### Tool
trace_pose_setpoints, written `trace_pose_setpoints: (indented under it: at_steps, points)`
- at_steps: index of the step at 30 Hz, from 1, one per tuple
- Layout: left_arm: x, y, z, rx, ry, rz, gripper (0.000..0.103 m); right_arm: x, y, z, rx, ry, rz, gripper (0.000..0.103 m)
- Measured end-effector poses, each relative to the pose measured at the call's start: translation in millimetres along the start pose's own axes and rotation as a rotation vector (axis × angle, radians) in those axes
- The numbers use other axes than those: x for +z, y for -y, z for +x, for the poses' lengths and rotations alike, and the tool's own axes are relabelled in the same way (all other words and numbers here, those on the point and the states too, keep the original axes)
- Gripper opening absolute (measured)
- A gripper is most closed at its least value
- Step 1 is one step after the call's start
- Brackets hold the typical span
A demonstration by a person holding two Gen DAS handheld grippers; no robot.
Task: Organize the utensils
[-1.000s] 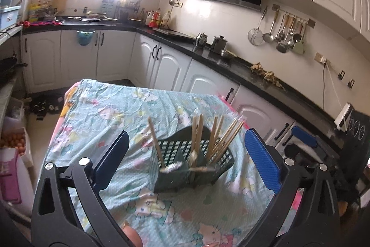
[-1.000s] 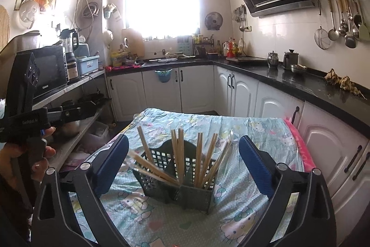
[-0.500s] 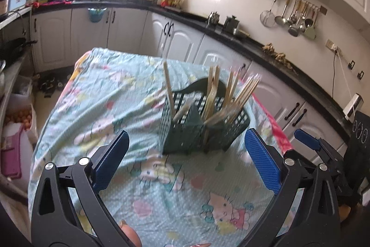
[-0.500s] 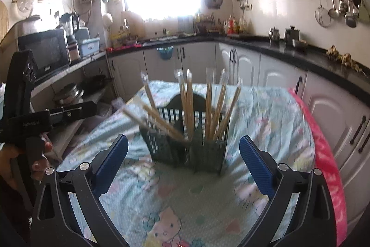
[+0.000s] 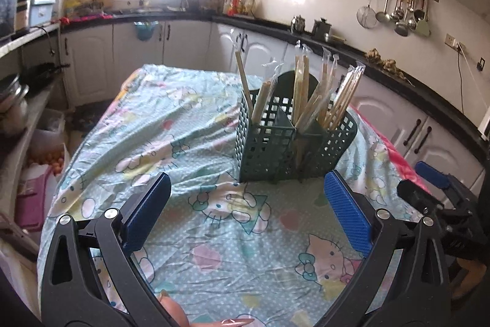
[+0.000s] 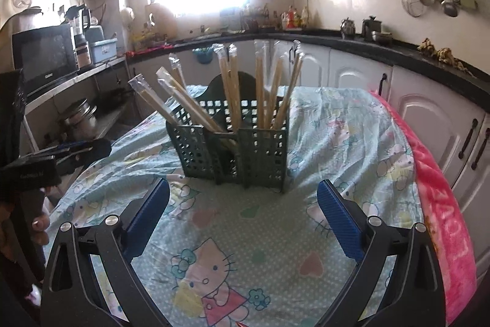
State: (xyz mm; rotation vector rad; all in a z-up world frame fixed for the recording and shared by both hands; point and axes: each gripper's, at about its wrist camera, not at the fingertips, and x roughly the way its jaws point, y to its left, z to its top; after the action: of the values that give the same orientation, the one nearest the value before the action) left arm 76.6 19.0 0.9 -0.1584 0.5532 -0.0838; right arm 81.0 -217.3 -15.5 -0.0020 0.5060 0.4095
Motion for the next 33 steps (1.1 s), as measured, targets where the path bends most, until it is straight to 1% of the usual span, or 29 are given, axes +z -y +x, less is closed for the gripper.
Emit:
trace_pose_setpoints:
  at_steps: [2,3,5,9,16,22,33]
  points:
    - [-1.9,-0.4,-2.6,0.007,0.024,-0.007,0.092,-1.8,3.1,-3.2,-0.015,0.034,-0.006,0.094]
    - [-2.4,-1.0,-4.5,0.014,0.039,-0.011,0.092,-2.6,3.9,-4.7,-0.024,0.053,-0.008,0.097]
    - [-3.5,-1.9,-8.0,0.013,0.067,-0.021,0.092,-5.5,6.6,-11.1,-0.043,0.106,-0.007,0.097]
    - [-6.1,-2.3,-15.2,0.015,0.115,-0.042,0.092,-7.8,8.6,-21.2,-0.061,0.178,-0.010,0.097]
    - [-9.0,-3.0,-20.5,0.023,0.137,-0.059,0.092,-10.6,-0.4,-31.9,-0.062,0.258,-0.050,0.097]
    - [-10.4,-3.1,-23.9,0.031,0.147,-0.061,0.092,-12.8,-6.9,-33.4,-0.060,0.270,-0.059,0.097]
    - [-12.4,-4.7,-28.3,0.031,0.152,-0.065,0.092,-15.1,-12.0,-32.9,-0.052,0.258,-0.064,0.097]
